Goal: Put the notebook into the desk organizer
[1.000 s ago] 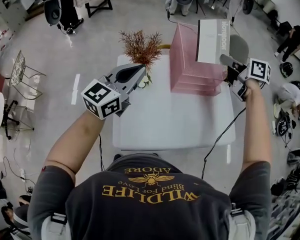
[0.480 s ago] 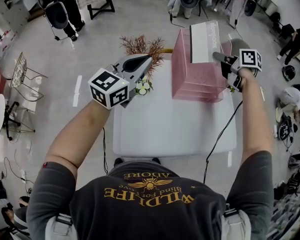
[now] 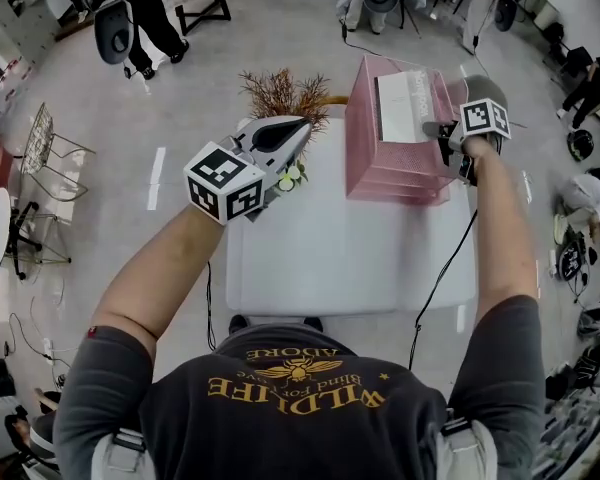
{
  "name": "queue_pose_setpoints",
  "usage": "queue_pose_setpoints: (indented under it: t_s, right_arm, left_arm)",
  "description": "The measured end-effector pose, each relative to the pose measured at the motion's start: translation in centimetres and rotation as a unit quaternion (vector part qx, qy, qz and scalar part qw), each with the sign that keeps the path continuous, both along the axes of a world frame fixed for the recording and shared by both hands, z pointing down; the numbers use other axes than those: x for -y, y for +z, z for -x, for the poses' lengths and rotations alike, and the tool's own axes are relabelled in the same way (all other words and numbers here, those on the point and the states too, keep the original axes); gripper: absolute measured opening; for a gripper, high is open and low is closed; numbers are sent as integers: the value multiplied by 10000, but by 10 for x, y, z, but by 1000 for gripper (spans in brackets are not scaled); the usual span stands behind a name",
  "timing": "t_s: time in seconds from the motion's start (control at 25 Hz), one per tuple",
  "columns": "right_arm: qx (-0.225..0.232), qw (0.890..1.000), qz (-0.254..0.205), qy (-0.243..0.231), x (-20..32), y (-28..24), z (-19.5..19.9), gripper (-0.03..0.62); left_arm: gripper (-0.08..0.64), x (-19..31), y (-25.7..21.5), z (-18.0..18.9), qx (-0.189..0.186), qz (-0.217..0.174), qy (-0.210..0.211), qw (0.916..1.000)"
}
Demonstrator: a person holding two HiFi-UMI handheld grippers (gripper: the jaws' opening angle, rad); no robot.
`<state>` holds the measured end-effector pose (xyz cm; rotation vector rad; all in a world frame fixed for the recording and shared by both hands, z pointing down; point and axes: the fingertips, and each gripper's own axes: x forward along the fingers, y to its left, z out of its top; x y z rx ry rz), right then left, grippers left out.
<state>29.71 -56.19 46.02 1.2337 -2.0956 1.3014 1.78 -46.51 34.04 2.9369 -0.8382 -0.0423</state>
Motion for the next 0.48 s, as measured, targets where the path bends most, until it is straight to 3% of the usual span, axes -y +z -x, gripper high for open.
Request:
queue_pose_setpoints:
  t_s: [0.16, 0.28, 0.48]
  right_arm:
    - [-1046, 9945, 30, -91, 3, 18, -7, 13]
    - [-1944, 9807, -5, -212, 4, 28, -12, 40]
    - [-2990, 9538, -197, -236, 6, 35, -16, 78]
  left_arm:
    - [0, -1, 6, 0, 29, 66, 1, 10000]
    - [0, -2, 8, -2, 40, 113, 18, 9999]
    - [0, -5, 9, -2, -1, 139, 46, 9999]
